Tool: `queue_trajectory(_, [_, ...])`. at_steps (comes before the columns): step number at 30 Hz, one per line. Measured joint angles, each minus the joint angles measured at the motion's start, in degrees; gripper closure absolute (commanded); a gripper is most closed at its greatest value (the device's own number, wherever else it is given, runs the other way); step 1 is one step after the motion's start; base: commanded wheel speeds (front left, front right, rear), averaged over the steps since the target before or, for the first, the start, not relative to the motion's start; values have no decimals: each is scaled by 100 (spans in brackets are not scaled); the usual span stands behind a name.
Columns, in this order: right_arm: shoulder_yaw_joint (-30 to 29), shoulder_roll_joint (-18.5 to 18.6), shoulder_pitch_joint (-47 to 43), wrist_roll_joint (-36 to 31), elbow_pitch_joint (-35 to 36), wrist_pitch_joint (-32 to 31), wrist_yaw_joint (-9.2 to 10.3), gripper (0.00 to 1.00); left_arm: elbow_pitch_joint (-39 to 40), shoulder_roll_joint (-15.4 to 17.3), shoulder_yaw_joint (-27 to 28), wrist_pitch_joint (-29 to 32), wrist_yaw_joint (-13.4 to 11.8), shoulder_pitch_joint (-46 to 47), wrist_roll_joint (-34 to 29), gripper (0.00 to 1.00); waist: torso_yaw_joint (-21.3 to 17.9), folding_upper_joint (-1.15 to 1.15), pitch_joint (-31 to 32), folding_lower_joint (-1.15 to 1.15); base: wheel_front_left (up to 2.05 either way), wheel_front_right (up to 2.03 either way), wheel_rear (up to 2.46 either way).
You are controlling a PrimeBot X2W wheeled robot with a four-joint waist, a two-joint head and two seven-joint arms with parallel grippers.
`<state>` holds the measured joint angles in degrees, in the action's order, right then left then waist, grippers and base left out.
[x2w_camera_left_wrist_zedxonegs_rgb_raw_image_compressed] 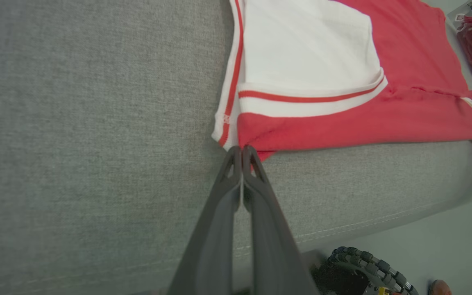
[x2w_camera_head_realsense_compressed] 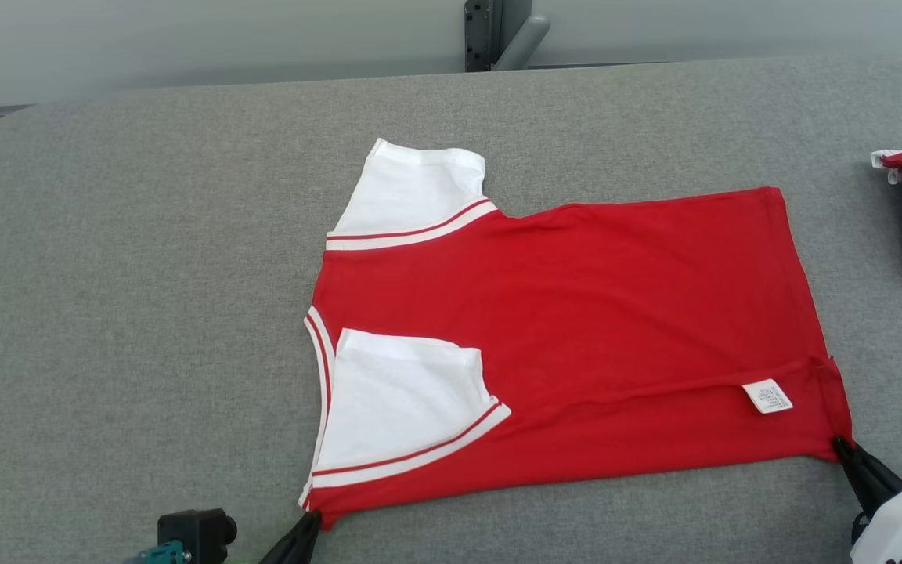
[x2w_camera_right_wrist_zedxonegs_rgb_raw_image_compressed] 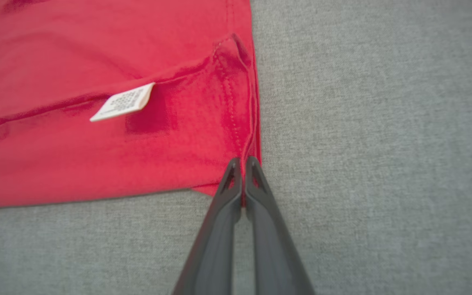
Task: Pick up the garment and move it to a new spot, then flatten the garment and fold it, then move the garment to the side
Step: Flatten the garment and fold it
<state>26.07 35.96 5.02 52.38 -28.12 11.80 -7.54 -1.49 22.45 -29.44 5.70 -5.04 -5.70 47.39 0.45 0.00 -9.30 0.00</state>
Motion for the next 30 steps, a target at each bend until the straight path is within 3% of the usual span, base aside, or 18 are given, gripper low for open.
queue_trajectory(7, [-52,25,-291,101,231,42,0,100,-189,-18,-30,-21,42,-5,32,100,-1,0,35,0,0,0,0])
queue_trajectory(8, [-52,35,-308,100,259,43,0,75,-224,-26,-31,-14,41,-5,41,87,-4,0,46,0,0,0,0])
queue_trajectory(9, [-65,47,-323,100,287,62,0,13,-254,-29,-38,22,40,-5,45,68,-9,0,59,0,0,0,0])
queue_trajectory(10, [-110,57,-335,100,303,99,0,0,-272,-33,-37,27,21,-5,49,54,-16,0,74,0,0,0,0])
queue_trajectory(11, [-165,70,-340,100,318,132,1,0,-271,-44,-22,18,-21,-3,52,10,-22,0,91,0,0,0,0])
queue_trajectory(12, [-216,89,-348,101,346,155,1,0,-267,-57,-7,18,-59,-2,53,0,-26,0,110,0,0,0,0])
queue_trajectory(20, [-711,91,-486,-237,643,293,1,0,149,-8,267,86,-612,118,3,0,-14,0,251,0,0,0,0])
queue_trajectory(30, [-1241,-497,-238,-1270,1171,318,1,0,627,225,497,398,-309,1849,-161,0,-9,0,23,0,0,0,0])
